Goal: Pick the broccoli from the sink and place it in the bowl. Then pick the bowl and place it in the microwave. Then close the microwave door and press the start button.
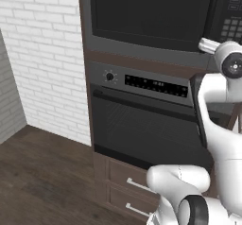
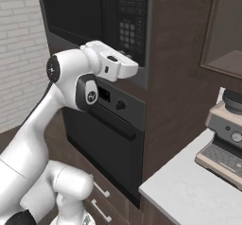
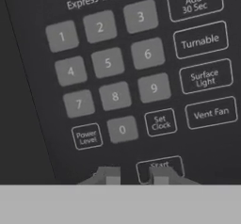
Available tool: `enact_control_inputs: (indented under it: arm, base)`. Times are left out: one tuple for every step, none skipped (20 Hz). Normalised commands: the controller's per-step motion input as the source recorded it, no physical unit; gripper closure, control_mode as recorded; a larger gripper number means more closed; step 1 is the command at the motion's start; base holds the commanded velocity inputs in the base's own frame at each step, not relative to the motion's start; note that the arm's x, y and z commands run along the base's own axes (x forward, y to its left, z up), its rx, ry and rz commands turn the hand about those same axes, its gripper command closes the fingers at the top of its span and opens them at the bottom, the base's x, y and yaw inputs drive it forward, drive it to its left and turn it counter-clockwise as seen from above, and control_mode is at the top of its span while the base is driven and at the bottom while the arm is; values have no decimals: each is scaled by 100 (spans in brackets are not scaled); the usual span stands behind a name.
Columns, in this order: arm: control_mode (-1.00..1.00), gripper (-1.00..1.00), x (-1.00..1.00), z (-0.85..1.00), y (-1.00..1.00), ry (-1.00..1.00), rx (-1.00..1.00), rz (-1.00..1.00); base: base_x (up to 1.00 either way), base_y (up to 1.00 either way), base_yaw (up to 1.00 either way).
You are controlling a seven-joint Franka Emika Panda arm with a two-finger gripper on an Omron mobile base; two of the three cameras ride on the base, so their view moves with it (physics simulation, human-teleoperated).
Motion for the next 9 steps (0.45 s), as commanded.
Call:
enact_control_inputs:
  arm:
    - [-100, 100, 93, -21, -33, 5, 5, 10]
    - [-100, 100, 44, -6, -12, 0, 5, 13]
    - [-100, 100, -7, 0, 0, -1, 6, 14]
    - [-100, 100, -50, 0, 0, -12, 2, 9]
    - [-100, 100, -79, 0, 0, -18, 0, 3]
    - [-100, 100, -86, 4, 0, -23, 0, 1]
    - [-100, 100, -91, 4, 5, -27, 0, 0]
    - [-100, 100, -86, 5, 6, -28, 0, 0]
    - [-100, 100, -82, 4, 20, -27, 0, 0]
  base:
    - [0, 0, 0]
    - [0, 0, 0]
    - [0, 0, 0]
    - [0, 0, 0]
    - [0, 0, 0]
    - [0, 0, 0]
    - [0, 0, 0]
    - [0, 0, 0]
    - [0, 0, 0]
